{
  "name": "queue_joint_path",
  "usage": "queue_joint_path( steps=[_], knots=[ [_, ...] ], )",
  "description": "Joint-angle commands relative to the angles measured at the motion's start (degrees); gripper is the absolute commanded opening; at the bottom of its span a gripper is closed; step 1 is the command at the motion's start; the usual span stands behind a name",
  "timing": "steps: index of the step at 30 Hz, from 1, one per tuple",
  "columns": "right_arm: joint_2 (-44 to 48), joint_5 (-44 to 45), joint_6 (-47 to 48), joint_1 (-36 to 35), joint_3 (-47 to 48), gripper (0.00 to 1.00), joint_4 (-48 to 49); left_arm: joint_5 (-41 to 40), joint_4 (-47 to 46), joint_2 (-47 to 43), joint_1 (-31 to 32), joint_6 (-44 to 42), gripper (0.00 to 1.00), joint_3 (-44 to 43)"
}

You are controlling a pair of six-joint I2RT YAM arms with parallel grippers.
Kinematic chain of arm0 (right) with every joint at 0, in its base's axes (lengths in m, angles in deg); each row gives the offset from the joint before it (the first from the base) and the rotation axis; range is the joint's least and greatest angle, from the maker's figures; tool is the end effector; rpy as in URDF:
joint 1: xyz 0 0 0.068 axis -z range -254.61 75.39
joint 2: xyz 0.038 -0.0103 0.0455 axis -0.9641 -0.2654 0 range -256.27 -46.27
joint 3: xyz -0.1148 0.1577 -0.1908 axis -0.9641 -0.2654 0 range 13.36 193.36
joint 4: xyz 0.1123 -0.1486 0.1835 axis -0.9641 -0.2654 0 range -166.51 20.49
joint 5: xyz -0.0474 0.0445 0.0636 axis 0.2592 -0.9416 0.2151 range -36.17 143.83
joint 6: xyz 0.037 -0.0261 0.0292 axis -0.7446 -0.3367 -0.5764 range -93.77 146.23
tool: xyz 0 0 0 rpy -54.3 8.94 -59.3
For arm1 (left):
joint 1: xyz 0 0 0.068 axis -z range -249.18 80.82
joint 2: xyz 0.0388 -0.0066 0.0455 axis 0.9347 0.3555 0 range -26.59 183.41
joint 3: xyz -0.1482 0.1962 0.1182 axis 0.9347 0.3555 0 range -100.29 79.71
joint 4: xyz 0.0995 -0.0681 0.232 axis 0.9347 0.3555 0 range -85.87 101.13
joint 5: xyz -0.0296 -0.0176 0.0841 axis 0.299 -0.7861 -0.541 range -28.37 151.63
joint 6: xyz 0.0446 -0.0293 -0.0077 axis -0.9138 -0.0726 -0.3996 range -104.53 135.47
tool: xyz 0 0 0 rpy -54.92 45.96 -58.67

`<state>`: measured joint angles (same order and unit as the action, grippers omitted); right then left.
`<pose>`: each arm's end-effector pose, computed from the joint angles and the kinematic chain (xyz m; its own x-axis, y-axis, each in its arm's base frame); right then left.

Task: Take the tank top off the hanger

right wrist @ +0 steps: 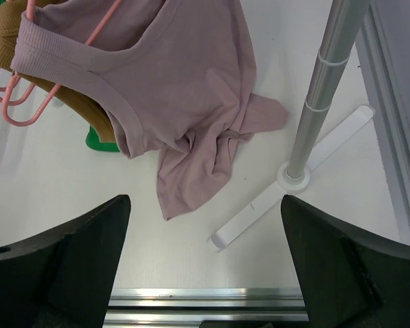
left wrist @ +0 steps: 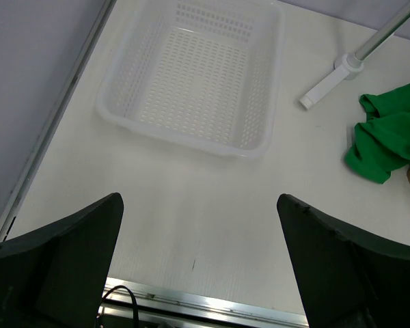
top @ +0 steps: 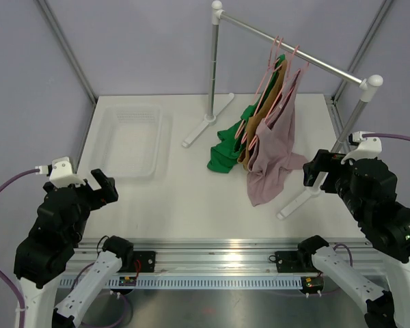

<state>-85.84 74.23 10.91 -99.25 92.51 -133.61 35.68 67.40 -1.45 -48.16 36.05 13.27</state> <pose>0.0641 0.0158 0.4395 -0.3909 0.0930 -0.9157 0.0008 0.9949 0.1007 0.0276 0.0060 0.3928 -0.3072 -0.2205 -0.9258 -0.1756 0.9692 -0.1726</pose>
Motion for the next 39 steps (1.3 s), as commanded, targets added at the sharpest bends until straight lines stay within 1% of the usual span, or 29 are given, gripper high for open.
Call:
queue_joint_path(
  steps=[1,4,6,7,10,13,16,18,19,22,27,29,32,36,38,39],
  knots=[
    [-0.6,0.4,-0.7,-0.4,-0.2,0.99,4.1,0.7,-2.4,-0.7,0.3,0.1,0.99,-1.7],
    [-0.1,-5.2,-1.1,-0.4,-0.8,1.0,6.9,1.0,-2.5,-0.7,0.3,0.2,0.99,-1.6],
    [-0.4,-9.1,-3.1,-0.4,-1.1,0.99,10.2,1.3,-2.6,-0.7,0.3,0.1,0.99,-1.5],
    [-1.0,-11.2,-4.0,-0.4,-0.8,1.0,11.6,1.3,-2.6,-0.7,0.3,0.3,0.99,-1.5],
    [-4.5,-13.8,-7.5,-0.4,1.1,0.99,13.4,1.5,-2.5,-0.7,0.3,0.3,0.99,-1.2],
    [-8.6,-13.2,-11.0,-0.4,3.4,0.99,16.1,1.7,-2.2,-0.8,0.3,0.1,0.99,-1.1],
    [-13.6,-7.5,-13.5,-0.5,6.7,0.99,16.6,1.5,-2.1,-1.3,0.3,-0.1,0.99,-0.8],
    [-16.5,-6.1,-14.6,-0.5,8.6,0.97,17.3,1.5,-2.2,-1.2,0.3,-0.2,0.99,-0.5],
    [-17.3,-5.8,-14.7,-0.4,9.1,0.92,18.1,1.5,-2.2,-1.2,0.3,-0.3,0.99,-0.5],
    [-20.8,-4.8,-15.4,-0.5,10.8,0.84,21.1,1.7,-2.4,-0.8,0.3,-0.3,0.99,-0.2],
    [-27.9,-3.2,-15.5,-0.4,14.4,0.76,23.7,2.0,-3.0,-0.5,0.3,-0.3,0.99,0.8],
    [-30.5,-1.2,-15.3,-0.5,14.8,0.69,25.2,2.3,-3.2,-0.5,0.3,-0.3,0.99,1.2],
    [-33.9,1.7,-14.4,-0.4,16.7,0.64,25.4,2.4,-3.4,-0.4,0.3,-0.3,0.99,1.9],
    [-36.2,4.0,-13.8,-0.4,16.7,0.54,27.9,2.6,-4.0,-0.4,0.3,-0.2,0.99,2.9],
    [-37.4,5.6,-13.6,-0.4,16.8,0.52,28.5,2.8,-4.2,-0.4,0.3,-0.2,0.99,3.4],
    [-37.9,6.1,-13.3,-0.5,16.7,0.45,28.7,2.8,-4.3,-0.4,0.3,-0.2,0.99,3.7]
  ],
)
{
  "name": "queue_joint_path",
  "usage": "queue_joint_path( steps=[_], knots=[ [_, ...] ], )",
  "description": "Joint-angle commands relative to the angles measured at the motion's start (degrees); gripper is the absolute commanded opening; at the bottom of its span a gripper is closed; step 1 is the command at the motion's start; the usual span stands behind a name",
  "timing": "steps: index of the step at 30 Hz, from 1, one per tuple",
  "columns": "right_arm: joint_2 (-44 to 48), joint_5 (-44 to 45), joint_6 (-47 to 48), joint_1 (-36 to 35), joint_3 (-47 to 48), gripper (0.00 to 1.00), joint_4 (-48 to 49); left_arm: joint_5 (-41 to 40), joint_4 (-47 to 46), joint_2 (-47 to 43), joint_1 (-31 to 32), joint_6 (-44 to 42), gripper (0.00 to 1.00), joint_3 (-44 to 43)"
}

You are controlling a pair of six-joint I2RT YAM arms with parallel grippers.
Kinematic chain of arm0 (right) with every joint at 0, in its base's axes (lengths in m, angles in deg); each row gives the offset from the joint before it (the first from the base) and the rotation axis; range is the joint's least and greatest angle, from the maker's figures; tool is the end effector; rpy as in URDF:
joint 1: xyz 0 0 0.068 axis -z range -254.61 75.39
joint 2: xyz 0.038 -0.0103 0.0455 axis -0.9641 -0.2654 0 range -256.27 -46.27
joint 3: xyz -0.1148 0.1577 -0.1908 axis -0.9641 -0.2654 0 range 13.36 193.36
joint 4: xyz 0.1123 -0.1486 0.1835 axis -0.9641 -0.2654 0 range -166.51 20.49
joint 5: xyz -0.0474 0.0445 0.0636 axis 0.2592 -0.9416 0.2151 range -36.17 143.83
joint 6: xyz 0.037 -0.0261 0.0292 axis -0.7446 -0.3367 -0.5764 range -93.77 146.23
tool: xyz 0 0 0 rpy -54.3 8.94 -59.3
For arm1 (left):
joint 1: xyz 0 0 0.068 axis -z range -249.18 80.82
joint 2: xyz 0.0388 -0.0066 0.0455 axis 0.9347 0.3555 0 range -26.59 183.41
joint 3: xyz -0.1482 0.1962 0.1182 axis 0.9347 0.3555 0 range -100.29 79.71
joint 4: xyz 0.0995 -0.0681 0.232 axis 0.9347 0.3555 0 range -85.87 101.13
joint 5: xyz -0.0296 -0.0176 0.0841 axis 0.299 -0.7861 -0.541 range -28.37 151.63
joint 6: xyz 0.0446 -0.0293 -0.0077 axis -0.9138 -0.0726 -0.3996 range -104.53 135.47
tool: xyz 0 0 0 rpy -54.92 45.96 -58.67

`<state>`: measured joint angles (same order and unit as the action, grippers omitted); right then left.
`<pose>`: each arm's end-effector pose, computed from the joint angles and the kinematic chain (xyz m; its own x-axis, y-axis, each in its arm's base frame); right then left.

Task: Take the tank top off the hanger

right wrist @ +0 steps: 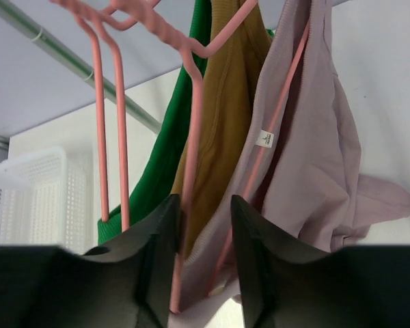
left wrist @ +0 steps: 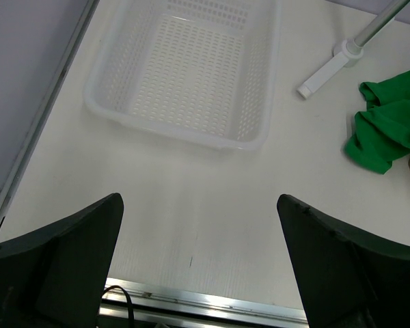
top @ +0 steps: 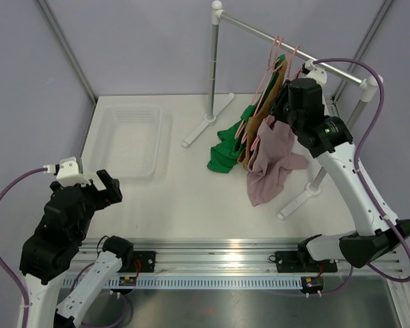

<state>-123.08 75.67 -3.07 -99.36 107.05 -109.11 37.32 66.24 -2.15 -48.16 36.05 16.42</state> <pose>0.2558 0.1034 0.4578 -0.3435 0.3417 -0.8748 0.1045 0.9396 0.3260 0.0337 0.0027 0.3812 -0.3359 -0.2140 -0.9173 -0.1542 0.9732 -0.1706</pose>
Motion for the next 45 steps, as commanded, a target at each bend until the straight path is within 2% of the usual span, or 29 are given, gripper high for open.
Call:
queue_joint_path(
  steps=[1,3,4,6,7,9,13,21,31,34,40,45],
  knots=[
    [-1.0,5.5,0.6,-0.3,2.3,0.4,4.1,1.2,-3.3,0.3,0.3,-0.2,0.99,0.7],
    [-1.1,5.9,0.3,-0.4,1.8,0.34,4.2,1.3,-3.3,0.4,0.3,-0.1,0.99,1.0],
    [-1.0,6.5,-0.1,-0.4,1.5,0.25,4.3,1.3,-3.4,0.3,0.3,-0.1,0.99,0.9],
    [-0.2,6.9,-0.7,-0.3,0.5,0.17,4.6,1.4,-3.4,0.3,0.3,-0.1,0.99,1.0],
    [0.3,7.7,-1.0,-0.3,0.4,0.07,4.8,1.4,-3.4,0.3,0.3,-0.1,0.99,0.9],
    [1.1,8.4,-2.0,-0.4,0.4,0.0,4.8,1.4,-3.5,0.4,0.3,-0.1,0.99,1.0],
    [3.1,10.0,-3.2,-0.4,1.0,0.0,5.6,1.6,-3.6,0.5,0.3,0.0,0.99,1.3],
    [3.9,8.3,-2.6,-0.3,8.3,0.0,2.6,2.3,-3.4,0.3,0.3,0.7,0.99,1.5],
    [12.3,-3.3,-3.9,-0.4,4.0,0.0,-2.1,6.3,-3.8,0.2,0.3,1.8,0.99,1.0],
    [17.4,-5.8,-3.7,-0.3,1.7,0.0,-5.2,9.5,-5.0,0.6,0.3,1.9,0.99,0.8],
    [23.4,-17.1,1.8,-0.3,-0.3,0.0,-15.8,20.9,-11.5,3.1,0.3,2.6,0.99,1.8],
    [28.4,-29.7,6.9,-0.4,-1.0,0.0,-25.7,41.1,-28.1,5.7,0.3,6.5,0.99,4.3]
  ],
)
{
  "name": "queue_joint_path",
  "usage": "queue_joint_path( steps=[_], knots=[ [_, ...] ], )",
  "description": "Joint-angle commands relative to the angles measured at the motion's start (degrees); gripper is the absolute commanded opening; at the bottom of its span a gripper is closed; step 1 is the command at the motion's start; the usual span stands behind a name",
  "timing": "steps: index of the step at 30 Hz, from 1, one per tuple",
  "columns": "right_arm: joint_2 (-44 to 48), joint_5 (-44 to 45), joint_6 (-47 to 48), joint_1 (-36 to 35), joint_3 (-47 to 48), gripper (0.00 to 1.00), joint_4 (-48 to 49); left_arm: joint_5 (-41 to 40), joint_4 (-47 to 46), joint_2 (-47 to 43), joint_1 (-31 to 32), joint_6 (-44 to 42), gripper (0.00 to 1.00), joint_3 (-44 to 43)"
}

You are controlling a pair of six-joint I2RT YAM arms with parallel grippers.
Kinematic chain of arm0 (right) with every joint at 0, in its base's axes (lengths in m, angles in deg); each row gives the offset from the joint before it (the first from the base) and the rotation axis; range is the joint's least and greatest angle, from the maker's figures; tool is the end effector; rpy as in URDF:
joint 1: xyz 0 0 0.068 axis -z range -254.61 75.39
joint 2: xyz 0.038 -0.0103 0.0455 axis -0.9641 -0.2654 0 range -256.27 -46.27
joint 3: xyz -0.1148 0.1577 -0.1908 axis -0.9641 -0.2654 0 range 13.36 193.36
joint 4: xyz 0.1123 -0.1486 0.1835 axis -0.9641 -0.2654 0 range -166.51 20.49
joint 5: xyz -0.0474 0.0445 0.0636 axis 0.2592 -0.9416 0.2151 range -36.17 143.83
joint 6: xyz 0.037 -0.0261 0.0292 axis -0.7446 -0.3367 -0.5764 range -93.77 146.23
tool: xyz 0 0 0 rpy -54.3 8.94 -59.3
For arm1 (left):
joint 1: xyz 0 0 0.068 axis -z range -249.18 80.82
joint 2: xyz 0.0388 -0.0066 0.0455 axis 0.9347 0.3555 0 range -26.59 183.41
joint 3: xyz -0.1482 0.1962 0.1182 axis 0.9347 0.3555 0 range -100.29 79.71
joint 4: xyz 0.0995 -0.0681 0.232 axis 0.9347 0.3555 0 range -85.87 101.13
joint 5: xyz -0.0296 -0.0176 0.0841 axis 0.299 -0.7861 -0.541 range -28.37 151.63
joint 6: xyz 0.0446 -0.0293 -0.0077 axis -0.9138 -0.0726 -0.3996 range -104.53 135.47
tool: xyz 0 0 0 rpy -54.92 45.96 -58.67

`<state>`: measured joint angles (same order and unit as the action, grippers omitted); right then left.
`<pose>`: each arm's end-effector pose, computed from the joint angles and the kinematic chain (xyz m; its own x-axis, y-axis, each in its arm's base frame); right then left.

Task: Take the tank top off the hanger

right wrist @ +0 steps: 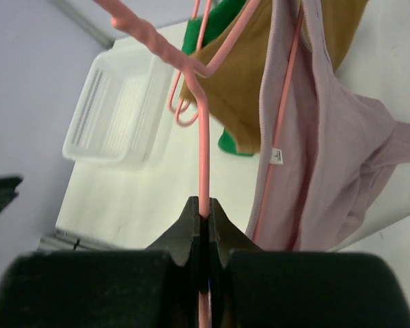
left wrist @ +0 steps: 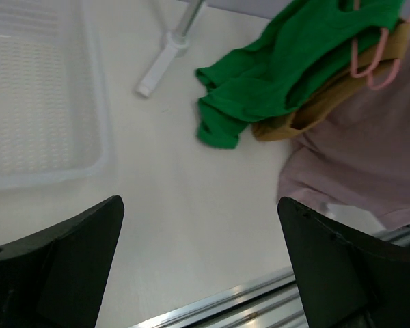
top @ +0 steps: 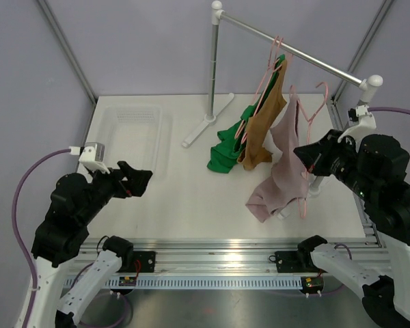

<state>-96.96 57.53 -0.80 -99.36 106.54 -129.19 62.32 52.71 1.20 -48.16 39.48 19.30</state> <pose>0.0895 0.0388 0.4952 -0.4034 0.3133 -0.8597 -0.2003 0.8865 0.4171 0.0612 -0.0240 0.3891 -0.3848 -0.2879 -0.8770 0.2330 0.8891 -0.3941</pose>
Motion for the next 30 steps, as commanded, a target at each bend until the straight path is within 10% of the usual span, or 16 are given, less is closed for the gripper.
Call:
queue_joint_path(
  steps=[1,9,20,30],
  knots=[
    [4.4,-14.0,5.0,-0.4,-1.2,0.0,-6.2,18.4,-17.4,3.4,0.3,4.1,0.99,1.9],
    [11.6,-31.2,8.3,-0.3,-3.6,0.0,-15.7,20.2,-36.4,8.7,6.7,8.6,0.99,4.2],
    [15.9,-38.4,8.0,-0.3,-10.2,0.0,-12.8,-25.6,-37.2,27.5,46.3,-2.2,0.99,-5.4],
    [13.3,-39.6,8.8,-0.4,-8.4,0.0,-12.2,-27.2,-42.8,41.5,49.4,1.0,0.9,-10.6]
  ],
)
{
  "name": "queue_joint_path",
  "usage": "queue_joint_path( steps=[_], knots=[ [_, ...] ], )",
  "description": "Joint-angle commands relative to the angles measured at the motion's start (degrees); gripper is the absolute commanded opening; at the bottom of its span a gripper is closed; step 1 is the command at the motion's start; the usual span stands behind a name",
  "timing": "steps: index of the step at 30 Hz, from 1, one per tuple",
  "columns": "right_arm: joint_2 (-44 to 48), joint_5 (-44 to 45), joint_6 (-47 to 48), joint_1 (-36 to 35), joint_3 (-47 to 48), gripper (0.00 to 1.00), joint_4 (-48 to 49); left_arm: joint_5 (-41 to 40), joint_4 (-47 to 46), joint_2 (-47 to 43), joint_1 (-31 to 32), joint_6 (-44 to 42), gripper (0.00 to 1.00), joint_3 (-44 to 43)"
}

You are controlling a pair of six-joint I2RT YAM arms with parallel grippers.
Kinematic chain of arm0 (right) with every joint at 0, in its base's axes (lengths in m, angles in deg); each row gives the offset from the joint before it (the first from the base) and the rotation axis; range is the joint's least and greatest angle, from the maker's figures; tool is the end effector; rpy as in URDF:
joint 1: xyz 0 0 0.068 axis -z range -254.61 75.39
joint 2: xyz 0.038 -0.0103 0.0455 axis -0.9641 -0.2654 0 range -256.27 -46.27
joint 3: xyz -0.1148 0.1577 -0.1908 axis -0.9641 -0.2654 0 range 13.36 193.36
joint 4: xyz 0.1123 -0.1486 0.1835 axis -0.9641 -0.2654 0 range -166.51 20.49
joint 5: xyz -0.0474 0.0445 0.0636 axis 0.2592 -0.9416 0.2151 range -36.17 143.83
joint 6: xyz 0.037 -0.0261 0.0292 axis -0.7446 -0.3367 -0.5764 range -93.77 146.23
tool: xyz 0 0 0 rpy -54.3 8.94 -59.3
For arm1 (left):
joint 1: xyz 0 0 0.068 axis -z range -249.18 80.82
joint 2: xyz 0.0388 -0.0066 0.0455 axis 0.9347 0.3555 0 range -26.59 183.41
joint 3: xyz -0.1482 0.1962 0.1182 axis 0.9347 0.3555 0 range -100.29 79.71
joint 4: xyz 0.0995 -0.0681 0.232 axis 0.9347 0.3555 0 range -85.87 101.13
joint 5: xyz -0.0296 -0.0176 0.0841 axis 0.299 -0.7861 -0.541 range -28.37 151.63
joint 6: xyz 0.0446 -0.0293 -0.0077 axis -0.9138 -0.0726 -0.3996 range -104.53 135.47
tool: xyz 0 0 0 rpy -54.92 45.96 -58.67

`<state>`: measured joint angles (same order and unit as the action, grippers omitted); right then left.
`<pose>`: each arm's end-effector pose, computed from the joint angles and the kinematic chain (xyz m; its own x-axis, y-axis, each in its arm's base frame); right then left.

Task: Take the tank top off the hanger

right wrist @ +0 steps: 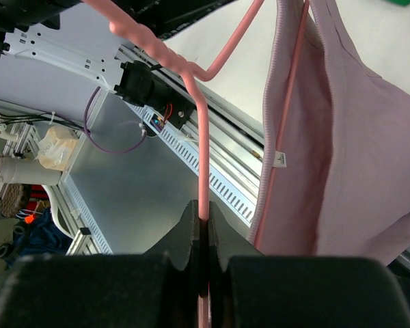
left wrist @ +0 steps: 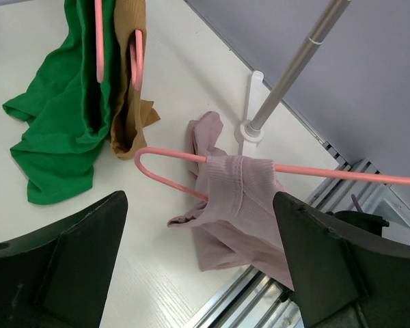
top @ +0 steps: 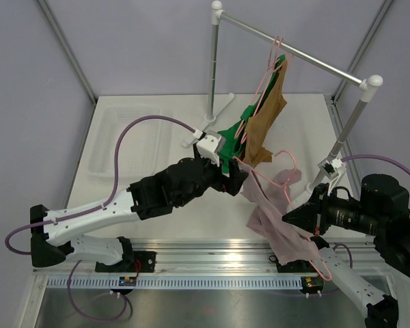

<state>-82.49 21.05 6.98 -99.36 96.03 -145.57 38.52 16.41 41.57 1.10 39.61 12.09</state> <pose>0.0125 0.0270 0.4371 -0.6805 -0.0086 -0.7327 -0.5880 0.6031 0.5391 0.1047 -0.2507 0.3926 -0.3695 -0.0836 -0.9255 0.6416 0.6975 -0.3192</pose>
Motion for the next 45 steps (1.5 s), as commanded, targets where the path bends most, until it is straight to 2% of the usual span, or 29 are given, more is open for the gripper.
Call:
queue_joint_path(
  steps=[1,3,9,12,13,14,16,17,20,23,25,30,33,37,40,42,43,45],
  knots=[
    [-1.3,-3.2,1.2,-0.4,2.3,0.0,4.2,-2.0,-7.3,1.6,0.1,1.2,0.88,-3.5],
    [-1.2,-3.1,1.2,-0.4,2.3,0.0,5.1,-0.9,-7.7,3.1,0.1,1.7,0.84,-3.8],
    [-1.7,-4.5,0.7,-0.4,1.2,0.0,8.6,2.6,-10.5,3.8,0.1,3.5,0.84,-1.6],
    [-1.9,-5.2,0.4,-0.3,0.2,0.0,9.9,1.8,-10.2,4.2,0.1,4.0,0.67,-1.6],
    [-1.8,-5.5,0.4,-0.4,0.0,0.0,10.3,1.5,-10.0,4.3,0.1,4.0,0.54,-1.6],
    [-2.0,-5.3,0.3,-0.4,-0.1,0.0,10.8,1.1,-9.6,4.3,0.1,4.1,0.45,-1.7],
    [-2.2,-4.7,0.5,-0.4,-0.1,0.0,10.8,0.2,-8.6,4.3,0.1,4.2,0.34,-1.9],
    [-2.3,-4.1,0.7,-0.4,-0.2,0.0,10.9,-0.3,-8.2,4.2,0.1,4.4,0.23,-1.9],
    [-2.7,-2.5,0.8,-0.3,-0.6,0.0,11.1,-2.2,-6.8,3.4,0.1,5.1,0.14,-1.1],
    [-2.9,-1.4,0.7,-0.4,-1.5,0.0,12.1,-4.1,-5.4,1.7,0.2,5.5,0.14,0.4],
    [-2.9,-1.9,0.7,-0.4,-2.8,0.0,13.0,-6.3,-4.1,0.0,0.0,5.7,0.0,1.1],
    [-3.7,-6.5,1.7,-0.4,-5.5,0.0,14.4,-16.5,6.3,-7.0,-2.8,10.4,0.0,4.8],
    [-4.6,-10.9,1.8,-0.3,-7.3,0.0,15.7,-18.5,13.4,-13.7,-8.0,14.8,0.0,8.0],
    [-5.4,-22.0,1.7,-0.4,-9.7,0.0,20.4,-17.6,21.3,-19.5,-19.3,16.9,0.0,8.9],
    [-4.9,-25.8,0.3,-0.4,-11.0,0.0,26.6,-15.3,24.7,-20.5,-24.6,14.9,0.0,7.5],
    [-4.2,-28.5,-2.0,-0.4,-12.4,0.0,31.2,-14.2,28.0,-20.0,-26.4,14.8,0.0,6.4],
    [-4.0,-31.1,-2.8,-0.3,-12.9,0.0,36.6,-13.2,28.4,-19.3,-27.9,14.0,0.0,6.0],
    [-3.5,-32.4,-6.4,-0.3,-15.0,0.0,43.1,-8.6,28.4,-18.9,-28.9,13.0,0.0,5.7]
  ],
)
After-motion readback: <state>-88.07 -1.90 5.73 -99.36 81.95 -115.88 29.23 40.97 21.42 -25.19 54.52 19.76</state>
